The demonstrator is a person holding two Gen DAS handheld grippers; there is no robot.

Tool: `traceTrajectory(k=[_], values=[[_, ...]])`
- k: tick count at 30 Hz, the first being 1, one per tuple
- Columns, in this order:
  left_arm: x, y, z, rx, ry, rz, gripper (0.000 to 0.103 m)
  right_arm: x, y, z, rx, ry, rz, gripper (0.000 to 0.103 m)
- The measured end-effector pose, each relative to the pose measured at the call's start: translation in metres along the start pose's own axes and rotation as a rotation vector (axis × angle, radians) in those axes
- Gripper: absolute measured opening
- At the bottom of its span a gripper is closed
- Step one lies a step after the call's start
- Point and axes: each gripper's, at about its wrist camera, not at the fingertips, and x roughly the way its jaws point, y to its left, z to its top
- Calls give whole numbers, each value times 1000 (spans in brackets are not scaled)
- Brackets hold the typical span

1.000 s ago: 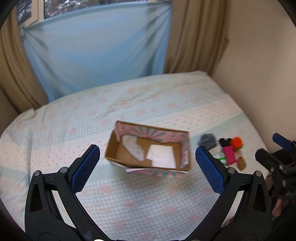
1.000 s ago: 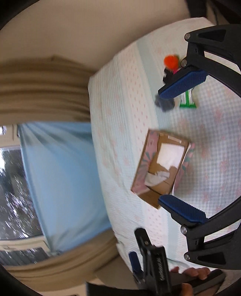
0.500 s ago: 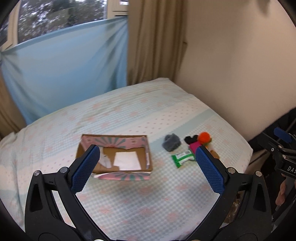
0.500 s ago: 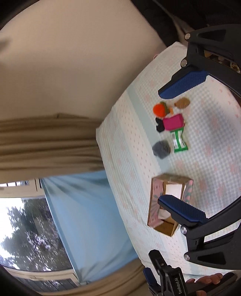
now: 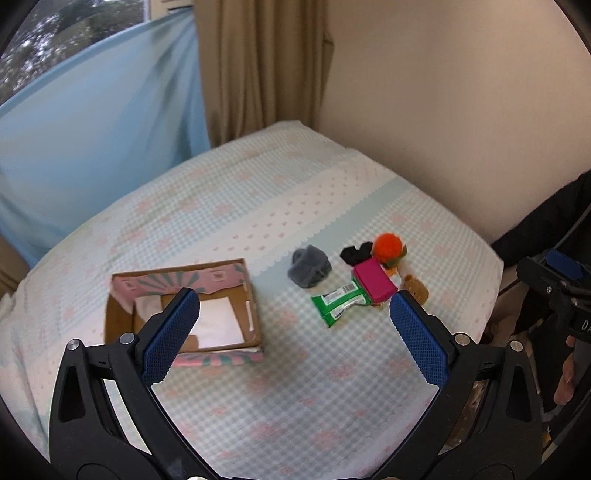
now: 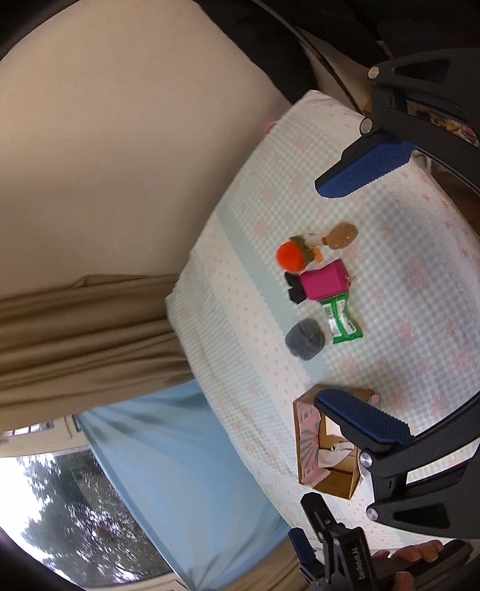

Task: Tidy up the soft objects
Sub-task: 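Lift both tools out of the box toward the remaining items, then grasp the green wipe pack with the left tool while the right tool grasps the brown bear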

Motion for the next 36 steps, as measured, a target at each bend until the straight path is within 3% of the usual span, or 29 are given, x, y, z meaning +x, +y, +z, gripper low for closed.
traceTrajectory(k=[7,15,22,29,36], values=[[88,-38,12,64,106,1,103,75,-45,4,76,111,-2,103],[193,-79,16,159,252,-12,102,170,-96,-1,249,285,17,103],[277,-102,2,265,392,-19,101,248,-132,-25,477,467,11,103],[339,-107,-19,332,512,-11,100,309,-149,-57,674,608,-13,95],[373,-116,-39,406,569,-22,100,338,-161,-77,837,665,-16,84]])
